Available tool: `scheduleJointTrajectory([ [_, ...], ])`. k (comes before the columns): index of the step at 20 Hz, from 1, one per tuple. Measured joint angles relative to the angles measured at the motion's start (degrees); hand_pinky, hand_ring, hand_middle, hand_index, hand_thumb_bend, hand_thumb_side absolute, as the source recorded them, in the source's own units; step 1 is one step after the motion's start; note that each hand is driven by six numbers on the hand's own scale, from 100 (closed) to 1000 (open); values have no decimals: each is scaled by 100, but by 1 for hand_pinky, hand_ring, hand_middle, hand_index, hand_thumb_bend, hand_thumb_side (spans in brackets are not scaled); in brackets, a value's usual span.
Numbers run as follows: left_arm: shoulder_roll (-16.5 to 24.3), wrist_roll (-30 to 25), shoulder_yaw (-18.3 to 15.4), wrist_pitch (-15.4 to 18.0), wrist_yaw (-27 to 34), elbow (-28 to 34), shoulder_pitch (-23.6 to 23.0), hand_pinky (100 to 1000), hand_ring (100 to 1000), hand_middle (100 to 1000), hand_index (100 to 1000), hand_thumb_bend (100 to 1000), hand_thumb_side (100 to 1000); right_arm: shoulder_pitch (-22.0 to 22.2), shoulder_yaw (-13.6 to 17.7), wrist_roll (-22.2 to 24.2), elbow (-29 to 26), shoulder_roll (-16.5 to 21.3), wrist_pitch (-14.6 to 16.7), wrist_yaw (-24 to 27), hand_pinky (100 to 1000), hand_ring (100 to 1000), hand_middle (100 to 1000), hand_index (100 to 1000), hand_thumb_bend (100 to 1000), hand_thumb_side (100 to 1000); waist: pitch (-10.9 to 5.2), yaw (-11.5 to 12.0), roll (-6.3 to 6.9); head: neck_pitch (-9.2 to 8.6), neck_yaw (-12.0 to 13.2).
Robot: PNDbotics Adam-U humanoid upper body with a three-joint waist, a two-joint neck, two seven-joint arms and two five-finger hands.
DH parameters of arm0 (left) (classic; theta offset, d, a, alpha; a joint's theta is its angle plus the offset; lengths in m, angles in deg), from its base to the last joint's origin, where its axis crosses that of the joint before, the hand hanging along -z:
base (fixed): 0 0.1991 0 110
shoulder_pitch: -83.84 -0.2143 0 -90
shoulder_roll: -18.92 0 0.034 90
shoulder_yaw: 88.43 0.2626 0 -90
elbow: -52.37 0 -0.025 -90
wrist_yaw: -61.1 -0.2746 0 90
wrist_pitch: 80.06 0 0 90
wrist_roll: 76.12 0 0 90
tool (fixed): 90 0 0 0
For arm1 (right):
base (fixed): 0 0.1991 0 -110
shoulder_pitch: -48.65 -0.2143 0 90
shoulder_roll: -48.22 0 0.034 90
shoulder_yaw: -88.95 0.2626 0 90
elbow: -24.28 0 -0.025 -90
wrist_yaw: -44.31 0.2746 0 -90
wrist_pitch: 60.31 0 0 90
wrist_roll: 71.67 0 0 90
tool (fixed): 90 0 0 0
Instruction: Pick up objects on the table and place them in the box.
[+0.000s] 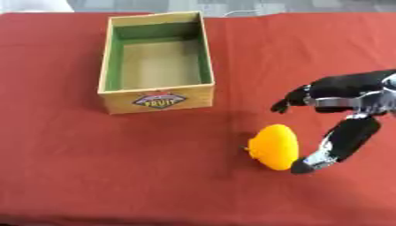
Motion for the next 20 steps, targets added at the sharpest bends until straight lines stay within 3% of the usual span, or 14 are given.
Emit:
scheduleJointTrajectory([
  [7, 0, 3, 0, 3, 0, 0, 5, 577, 602, 661, 806, 138, 903, 75, -89, -71, 0, -53, -50, -421, 853, 876, 777, 1000, 614, 716, 39, 23, 5, 0, 0],
  [13, -1, 5, 0, 5, 0, 0, 7, 577, 602, 661, 805, 138, 904, 165, -120, -629, 41, -188, -293, -1099, 829, 858, 742, 1000, 566, 751, 75, 41, 22, 0, -6],
  [20, -2, 2, 0, 6, 0, 0, 12, 576, 601, 660, 801, 141, 905, 219, -267, -933, 245, -300, -203, -1571, 818, 843, 691, 983, 565, 718, 105, 71, 42, 0, -24],
])
